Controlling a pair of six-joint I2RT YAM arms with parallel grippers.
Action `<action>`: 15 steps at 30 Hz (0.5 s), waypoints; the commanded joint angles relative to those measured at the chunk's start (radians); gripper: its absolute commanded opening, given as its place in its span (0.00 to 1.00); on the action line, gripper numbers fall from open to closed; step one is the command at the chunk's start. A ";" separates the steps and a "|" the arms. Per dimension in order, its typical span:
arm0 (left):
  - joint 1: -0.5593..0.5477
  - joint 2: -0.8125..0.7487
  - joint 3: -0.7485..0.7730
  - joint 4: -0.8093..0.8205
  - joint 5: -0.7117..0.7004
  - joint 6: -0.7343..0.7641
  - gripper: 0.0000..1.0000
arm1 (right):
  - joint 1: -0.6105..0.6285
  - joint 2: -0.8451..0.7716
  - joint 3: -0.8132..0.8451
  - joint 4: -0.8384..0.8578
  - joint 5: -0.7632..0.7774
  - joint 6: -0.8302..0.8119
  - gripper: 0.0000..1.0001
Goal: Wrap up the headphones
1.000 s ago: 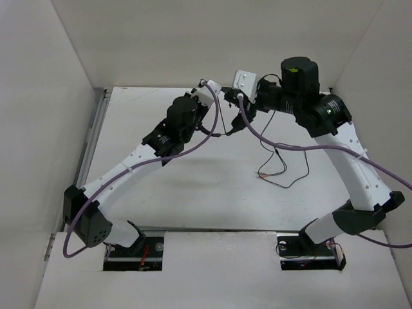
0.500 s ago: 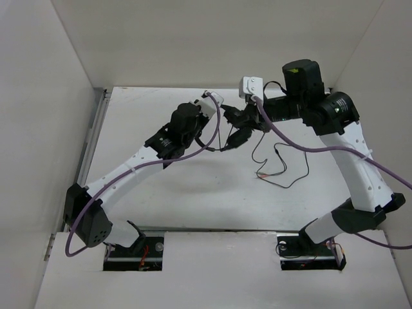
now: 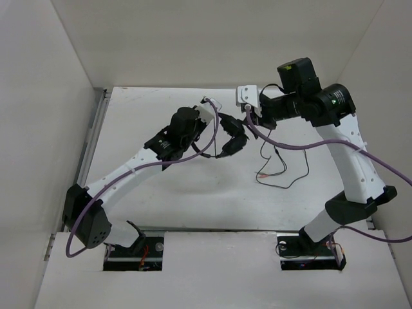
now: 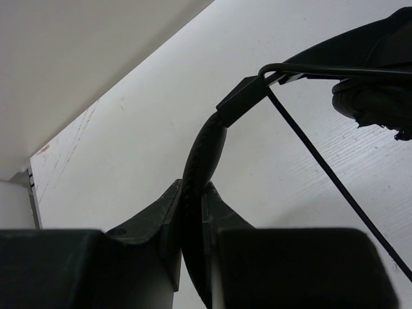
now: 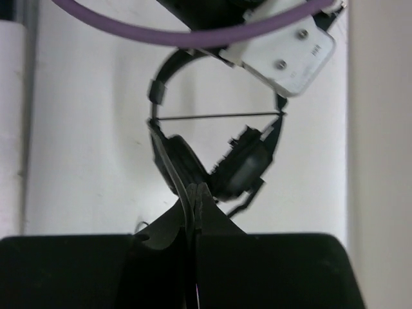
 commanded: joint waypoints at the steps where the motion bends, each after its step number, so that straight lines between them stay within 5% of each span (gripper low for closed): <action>1: 0.012 -0.052 -0.010 0.007 -0.009 0.021 0.00 | -0.012 -0.061 0.016 0.150 0.132 -0.098 0.00; 6: 0.006 -0.055 0.002 -0.019 0.012 -0.002 0.00 | -0.020 -0.170 -0.278 0.606 0.310 -0.098 0.00; 15: -0.045 -0.042 0.058 -0.051 0.043 -0.013 0.00 | -0.015 -0.150 -0.475 0.977 0.389 0.020 0.00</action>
